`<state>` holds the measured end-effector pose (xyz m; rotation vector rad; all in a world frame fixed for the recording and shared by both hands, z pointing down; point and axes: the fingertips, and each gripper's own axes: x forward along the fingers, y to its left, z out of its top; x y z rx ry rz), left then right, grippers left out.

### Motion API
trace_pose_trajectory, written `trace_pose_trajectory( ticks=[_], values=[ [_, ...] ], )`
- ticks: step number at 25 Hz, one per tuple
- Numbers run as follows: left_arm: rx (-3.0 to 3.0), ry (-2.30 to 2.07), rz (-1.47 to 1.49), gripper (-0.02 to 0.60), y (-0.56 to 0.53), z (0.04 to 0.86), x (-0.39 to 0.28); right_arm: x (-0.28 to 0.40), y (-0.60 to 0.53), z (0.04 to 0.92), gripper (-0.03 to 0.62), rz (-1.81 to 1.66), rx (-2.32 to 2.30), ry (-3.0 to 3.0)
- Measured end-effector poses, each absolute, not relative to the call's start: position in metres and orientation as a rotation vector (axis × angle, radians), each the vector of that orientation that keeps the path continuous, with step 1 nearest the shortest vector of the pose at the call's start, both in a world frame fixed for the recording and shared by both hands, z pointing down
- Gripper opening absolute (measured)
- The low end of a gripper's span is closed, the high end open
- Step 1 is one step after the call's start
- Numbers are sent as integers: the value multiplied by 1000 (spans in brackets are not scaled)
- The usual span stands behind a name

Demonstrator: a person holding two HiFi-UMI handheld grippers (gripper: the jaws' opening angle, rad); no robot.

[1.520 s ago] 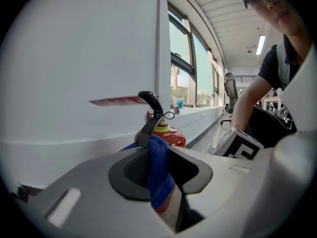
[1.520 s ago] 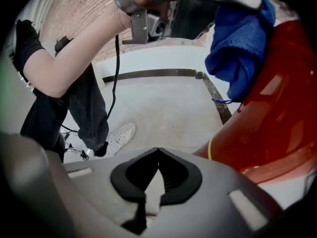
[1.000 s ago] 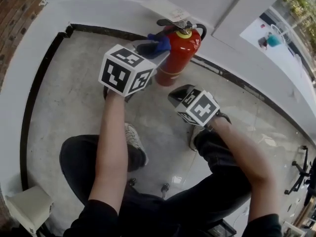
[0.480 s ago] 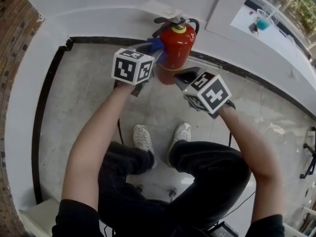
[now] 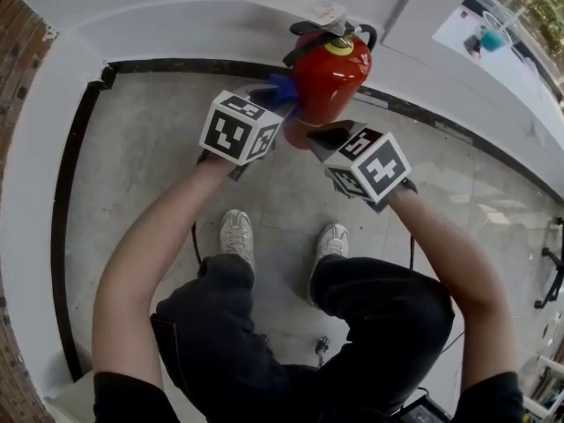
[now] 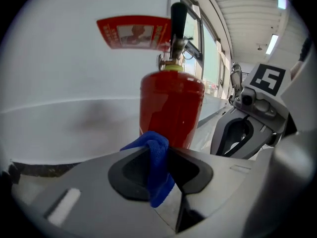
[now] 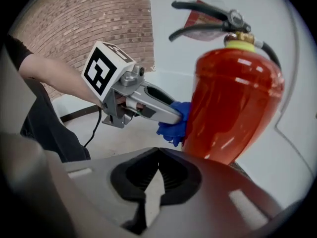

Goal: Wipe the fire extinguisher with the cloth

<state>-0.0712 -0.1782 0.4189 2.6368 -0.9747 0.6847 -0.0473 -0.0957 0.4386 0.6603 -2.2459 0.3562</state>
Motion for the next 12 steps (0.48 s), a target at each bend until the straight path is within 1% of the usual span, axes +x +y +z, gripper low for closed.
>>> trace_pose_trajectory(
  ticks=[6, 12],
  values=[
    [2570, -920, 648, 101, -190, 485, -73, -55, -107, 488, 3, 398, 615, -2177],
    [2522, -847, 769, 101, -186, 544, -70, -57, -102, 522, 3, 419, 573, -2113]
  ],
)
